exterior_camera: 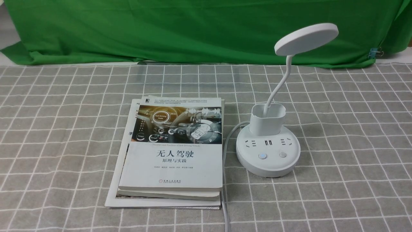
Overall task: Turn on the desk lamp on the grey coffee tablecloth with your hand.
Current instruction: 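Press the button on the base of the white desk lamp with the right gripper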
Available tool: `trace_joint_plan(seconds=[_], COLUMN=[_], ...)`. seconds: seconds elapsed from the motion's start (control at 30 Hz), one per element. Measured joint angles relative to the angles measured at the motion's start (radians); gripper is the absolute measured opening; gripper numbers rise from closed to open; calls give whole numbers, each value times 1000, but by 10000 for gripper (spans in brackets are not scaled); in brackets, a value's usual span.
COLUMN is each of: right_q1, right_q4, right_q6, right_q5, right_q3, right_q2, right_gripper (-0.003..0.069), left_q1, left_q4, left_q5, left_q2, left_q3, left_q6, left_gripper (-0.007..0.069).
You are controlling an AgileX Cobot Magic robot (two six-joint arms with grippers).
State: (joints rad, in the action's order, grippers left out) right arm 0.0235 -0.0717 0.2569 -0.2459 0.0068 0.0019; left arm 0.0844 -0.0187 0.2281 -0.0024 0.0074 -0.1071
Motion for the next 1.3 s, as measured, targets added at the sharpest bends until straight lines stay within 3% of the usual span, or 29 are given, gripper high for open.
trace_joint_plan(seconds=[0.27, 0.43, 0.47, 0.53, 0.73, 0.87, 0.93, 1.1, 1.2, 1.23, 1.3], right_q1=[0, 0, 0, 0, 1, 39, 85, 159, 170, 170, 173], right_q4=[6, -110, -134, -147, -159, -161, -161, -150, -130, -130, -126], right_q6=[-23, -308, -462, -588, -710, -591, -436, -215, -156, -152, -101], right_q5=[28, 126, 182, 218, 315, 200, 67, -242, -412, -419, -479], right_q3=[0, 0, 0, 0, 0, -74, -200, -500, -635, -643, -740], right_q2=[0, 0, 0, 0, 0, 46, 147, 484, 737, 737, 968], right_gripper=[245, 245, 245, 245, 232, 112, 46, 31, 31, 31, 31], left_q1=[0, 0, 0, 0, 0, 0, 0, 0, 0, 0, 0], left_q4=[0, 0, 0, 0, 0, 0, 0, 0, 0, 0, 0], left_q5=[0, 0, 0, 0, 0, 0, 0, 0, 0, 0, 0], left_q2=[0, 0, 0, 0, 0, 0, 0, 0, 0, 0, 0], left_q3=[0, 0, 0, 0, 0, 0, 0, 0, 0, 0, 0], left_q6=[0, -1, -1, -1, -1, -1, -1, -1, -1, -1, 1], left_gripper=[19, 19, 19, 19, 19, 19, 19, 19, 19, 19, 19])
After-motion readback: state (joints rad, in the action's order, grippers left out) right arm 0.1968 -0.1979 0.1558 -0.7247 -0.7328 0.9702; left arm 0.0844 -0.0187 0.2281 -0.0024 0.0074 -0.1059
